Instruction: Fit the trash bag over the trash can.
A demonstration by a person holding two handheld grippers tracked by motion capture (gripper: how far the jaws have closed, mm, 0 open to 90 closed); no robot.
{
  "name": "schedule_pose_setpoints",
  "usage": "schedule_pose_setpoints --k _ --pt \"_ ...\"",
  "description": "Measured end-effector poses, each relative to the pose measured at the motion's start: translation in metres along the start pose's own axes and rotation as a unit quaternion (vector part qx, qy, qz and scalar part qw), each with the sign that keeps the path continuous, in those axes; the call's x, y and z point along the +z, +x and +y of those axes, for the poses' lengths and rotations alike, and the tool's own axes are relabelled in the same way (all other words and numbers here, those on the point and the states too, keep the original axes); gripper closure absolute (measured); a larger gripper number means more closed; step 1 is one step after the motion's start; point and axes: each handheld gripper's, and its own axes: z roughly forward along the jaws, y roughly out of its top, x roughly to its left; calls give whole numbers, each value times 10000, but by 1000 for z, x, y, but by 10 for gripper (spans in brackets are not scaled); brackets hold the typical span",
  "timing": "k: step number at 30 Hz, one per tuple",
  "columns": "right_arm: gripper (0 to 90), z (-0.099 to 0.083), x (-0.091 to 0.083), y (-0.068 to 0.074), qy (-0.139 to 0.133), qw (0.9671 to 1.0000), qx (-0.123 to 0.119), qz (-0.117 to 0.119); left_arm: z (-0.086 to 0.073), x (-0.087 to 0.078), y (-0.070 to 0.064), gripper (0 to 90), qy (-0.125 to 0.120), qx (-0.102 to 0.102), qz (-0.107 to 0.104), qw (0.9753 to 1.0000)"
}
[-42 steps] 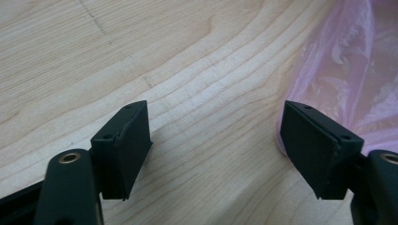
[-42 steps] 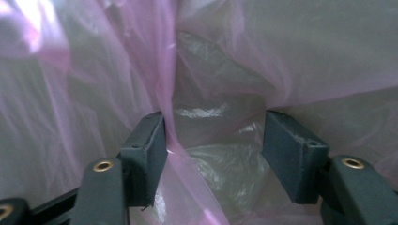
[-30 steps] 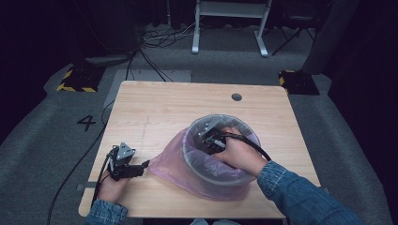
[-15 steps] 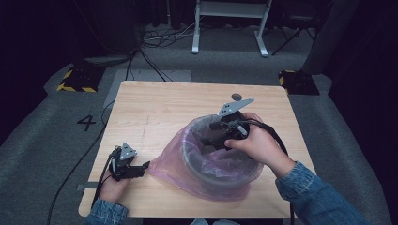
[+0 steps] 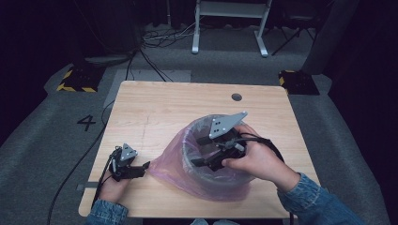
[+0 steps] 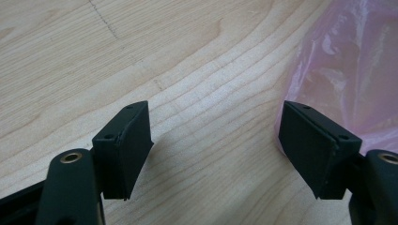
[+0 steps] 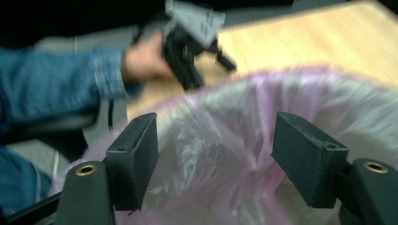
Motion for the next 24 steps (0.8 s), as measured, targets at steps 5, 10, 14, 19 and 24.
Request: schedule_pose_setpoints --k 5,10,14,19,24 --pt "418 -11 22 -2 645 9979 -111 -40 0 0 0 260 -19 13 -15 10000" --pt "391 -22 41 -7 1090 9940 -13 -43 0 0 0 260 -23 52 -4 10000" --pt "356 -33 57 -12 1419 9899 -57 -39 0 0 -1 260 -25 63 5 10000" --pt "338 -40 72 -17 1691 9856 -86 -5 0 1 -1 260 -29 52 9 10000" --pt "295 -45 85 -22 1952 9807 28 -117 0 1 -1 260 -30 65 18 10000"
